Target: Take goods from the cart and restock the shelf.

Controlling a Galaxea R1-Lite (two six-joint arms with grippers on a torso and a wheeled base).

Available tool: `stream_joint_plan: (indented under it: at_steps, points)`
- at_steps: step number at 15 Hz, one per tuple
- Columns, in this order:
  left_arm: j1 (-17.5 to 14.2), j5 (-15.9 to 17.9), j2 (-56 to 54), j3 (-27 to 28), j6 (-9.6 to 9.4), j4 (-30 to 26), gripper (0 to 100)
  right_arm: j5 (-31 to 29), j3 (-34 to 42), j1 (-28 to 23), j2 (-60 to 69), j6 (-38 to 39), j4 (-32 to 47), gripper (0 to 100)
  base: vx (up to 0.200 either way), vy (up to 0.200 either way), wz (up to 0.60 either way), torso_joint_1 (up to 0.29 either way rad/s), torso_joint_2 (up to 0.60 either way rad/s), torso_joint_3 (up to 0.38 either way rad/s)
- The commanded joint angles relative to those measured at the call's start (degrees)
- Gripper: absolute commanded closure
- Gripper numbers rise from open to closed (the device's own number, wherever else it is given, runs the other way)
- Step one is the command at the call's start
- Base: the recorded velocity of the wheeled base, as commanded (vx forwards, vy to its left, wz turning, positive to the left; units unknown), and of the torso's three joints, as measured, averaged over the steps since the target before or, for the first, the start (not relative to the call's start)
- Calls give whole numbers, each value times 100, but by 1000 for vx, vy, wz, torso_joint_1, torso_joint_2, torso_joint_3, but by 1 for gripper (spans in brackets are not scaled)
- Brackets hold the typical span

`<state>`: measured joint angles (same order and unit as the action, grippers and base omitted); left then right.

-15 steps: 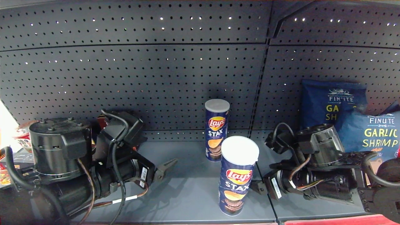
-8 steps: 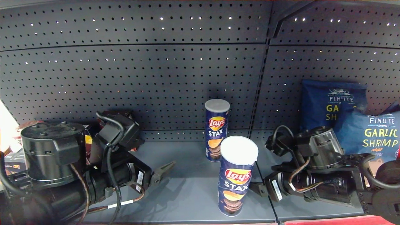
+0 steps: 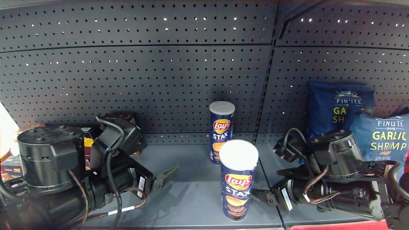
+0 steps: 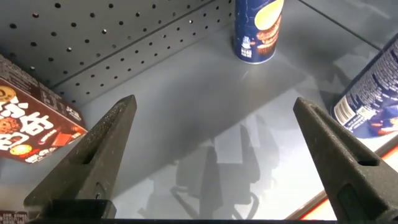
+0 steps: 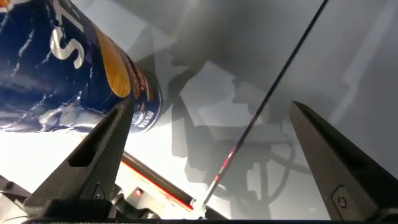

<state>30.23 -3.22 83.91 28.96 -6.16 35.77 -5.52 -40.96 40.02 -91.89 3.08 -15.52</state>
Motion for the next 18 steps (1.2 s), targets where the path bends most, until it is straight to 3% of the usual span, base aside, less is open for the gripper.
stream_joint_plan:
  at_steps: [1, 18]
  points:
    - [0, -3, -50, -58, 0, 9, 0, -1, -70, 14, -30, -1, -4, 0, 0, 0, 0, 0, 0, 0]
    - [-79, 5, -164, -119, 9, 27, 0, 16, 545, 111, 268, -1, -13, 0, 0, 0, 0, 0, 0, 0]
